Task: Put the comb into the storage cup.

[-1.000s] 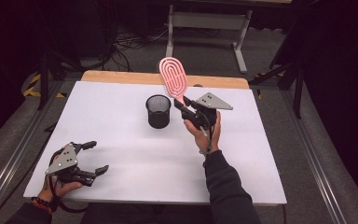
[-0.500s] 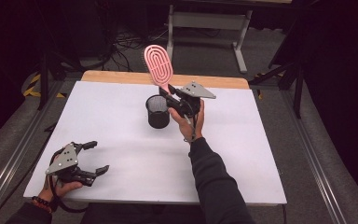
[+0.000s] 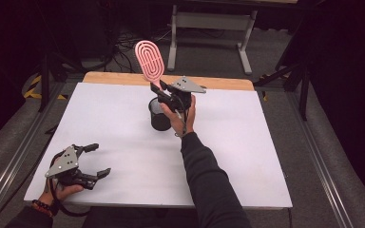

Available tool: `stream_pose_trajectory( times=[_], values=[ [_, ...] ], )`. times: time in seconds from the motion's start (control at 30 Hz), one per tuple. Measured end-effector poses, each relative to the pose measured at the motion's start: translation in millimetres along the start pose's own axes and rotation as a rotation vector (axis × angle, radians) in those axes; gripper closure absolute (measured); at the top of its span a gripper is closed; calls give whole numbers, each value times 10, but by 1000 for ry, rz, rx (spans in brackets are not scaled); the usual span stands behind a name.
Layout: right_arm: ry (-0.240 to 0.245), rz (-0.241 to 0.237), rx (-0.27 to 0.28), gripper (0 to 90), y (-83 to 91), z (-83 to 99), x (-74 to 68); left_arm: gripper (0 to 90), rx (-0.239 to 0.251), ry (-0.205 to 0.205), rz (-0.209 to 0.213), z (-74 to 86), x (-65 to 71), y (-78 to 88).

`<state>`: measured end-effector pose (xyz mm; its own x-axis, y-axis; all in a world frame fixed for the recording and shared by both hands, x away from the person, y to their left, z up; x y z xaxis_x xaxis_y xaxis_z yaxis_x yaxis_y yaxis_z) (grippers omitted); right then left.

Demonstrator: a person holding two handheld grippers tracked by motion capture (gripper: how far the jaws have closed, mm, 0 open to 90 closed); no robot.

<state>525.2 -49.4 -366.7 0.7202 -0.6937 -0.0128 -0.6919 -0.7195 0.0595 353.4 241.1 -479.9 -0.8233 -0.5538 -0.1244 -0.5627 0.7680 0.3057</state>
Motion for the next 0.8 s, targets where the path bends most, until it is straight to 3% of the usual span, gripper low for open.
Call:
stream_pose_trajectory(
  times=[0.27, 0.43, 0.8],
  values=[
    [-15, 14, -21, 691, -153, 159, 65, 76, -1, 3, 5, 10, -6, 5],
    [-46, 17, -20, 691, -180, 269, 97, 76, -3, 3, 7, 13, -10, 7],
    [-37, 19, -17, 691, -179, 392, 110, 76, -4, 7, 9, 17, -6, 9]
  ],
)
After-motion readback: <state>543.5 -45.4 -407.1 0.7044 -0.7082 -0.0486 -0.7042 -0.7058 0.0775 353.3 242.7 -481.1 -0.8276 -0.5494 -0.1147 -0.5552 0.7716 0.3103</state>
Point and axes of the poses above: each handheld gripper's, and its own axes: y roughly backward along the jaws, z roughly out of its underside, x roughly to its right, the point moved 3 cm from there along -y, roughly forward along the jaws, and after that the axes turned 1 degree about -z, right-handed, at the moved point
